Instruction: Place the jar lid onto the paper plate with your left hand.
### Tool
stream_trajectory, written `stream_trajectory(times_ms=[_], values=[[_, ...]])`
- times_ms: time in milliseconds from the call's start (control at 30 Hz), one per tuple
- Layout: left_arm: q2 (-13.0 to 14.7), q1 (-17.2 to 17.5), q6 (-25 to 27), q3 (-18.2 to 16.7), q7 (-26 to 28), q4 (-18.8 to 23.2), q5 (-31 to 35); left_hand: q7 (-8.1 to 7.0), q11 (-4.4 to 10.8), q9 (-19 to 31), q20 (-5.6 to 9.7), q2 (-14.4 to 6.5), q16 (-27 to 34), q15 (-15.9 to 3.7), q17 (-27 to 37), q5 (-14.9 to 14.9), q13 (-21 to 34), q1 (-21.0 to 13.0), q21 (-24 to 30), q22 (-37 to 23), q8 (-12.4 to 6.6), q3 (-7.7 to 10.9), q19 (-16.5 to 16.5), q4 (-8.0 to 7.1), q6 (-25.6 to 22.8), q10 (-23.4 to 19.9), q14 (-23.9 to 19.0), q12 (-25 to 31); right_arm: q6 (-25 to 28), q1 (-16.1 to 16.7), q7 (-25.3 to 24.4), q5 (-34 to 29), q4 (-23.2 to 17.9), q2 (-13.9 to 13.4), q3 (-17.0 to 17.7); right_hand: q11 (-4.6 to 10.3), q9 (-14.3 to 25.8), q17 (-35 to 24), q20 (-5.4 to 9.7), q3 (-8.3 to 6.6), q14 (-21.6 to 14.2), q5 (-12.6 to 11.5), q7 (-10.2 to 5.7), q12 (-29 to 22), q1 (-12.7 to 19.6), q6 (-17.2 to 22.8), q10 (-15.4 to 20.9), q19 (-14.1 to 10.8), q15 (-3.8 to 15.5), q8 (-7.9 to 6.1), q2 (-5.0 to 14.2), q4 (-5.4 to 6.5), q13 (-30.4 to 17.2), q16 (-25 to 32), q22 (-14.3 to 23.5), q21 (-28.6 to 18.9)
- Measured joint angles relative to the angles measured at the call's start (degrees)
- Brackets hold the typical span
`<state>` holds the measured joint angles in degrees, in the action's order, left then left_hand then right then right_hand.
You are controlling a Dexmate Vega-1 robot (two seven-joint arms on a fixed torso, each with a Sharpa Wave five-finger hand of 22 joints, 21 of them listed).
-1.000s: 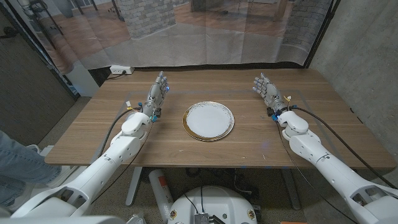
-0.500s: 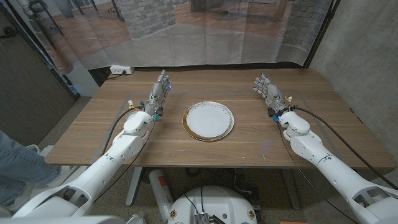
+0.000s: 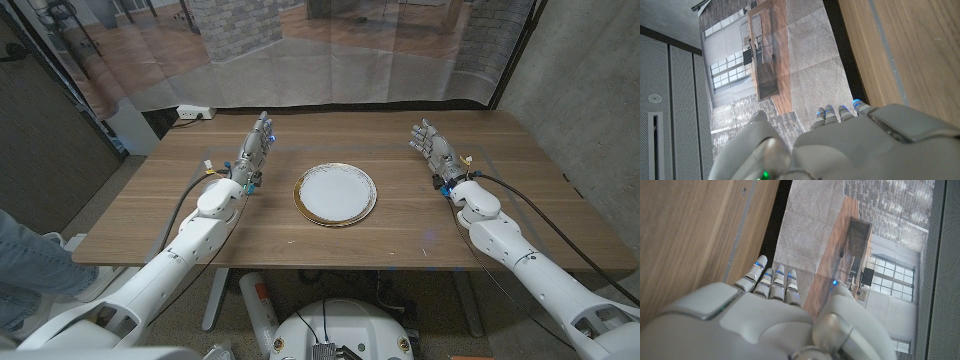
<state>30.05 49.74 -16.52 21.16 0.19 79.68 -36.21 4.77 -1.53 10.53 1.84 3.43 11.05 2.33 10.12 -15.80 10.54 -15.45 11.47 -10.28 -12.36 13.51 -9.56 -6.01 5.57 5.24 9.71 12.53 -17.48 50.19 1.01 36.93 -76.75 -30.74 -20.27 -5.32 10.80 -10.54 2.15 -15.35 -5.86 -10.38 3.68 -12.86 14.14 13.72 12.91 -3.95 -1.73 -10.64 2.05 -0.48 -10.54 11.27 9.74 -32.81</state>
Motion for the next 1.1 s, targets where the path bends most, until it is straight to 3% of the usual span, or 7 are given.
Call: stream_trajectory(times_ms=[1100], values=[[4.41,4.97,-1.06,-1.82,3.64,7.33,3.78,-0.58,0.21,-0.01,0.00,-1.26,0.00,-0.62,0.01,0.00,-0.01,-1.26,0.00,0.01,0.00,0.71,0.00,0.71,-1.80,-1.42,-0.62,0.24,-0.62,0.21,-0.16,-0.05,0.25,-0.60,0.57,0.21,-0.01,0.01,0.00,0.00,0.01,0.00,-0.31,0.00,0.00,0.30,-0.22,0.00,0.01,-0.45,0.00,0.00,0.01,0.00,-0.01,0.83]])
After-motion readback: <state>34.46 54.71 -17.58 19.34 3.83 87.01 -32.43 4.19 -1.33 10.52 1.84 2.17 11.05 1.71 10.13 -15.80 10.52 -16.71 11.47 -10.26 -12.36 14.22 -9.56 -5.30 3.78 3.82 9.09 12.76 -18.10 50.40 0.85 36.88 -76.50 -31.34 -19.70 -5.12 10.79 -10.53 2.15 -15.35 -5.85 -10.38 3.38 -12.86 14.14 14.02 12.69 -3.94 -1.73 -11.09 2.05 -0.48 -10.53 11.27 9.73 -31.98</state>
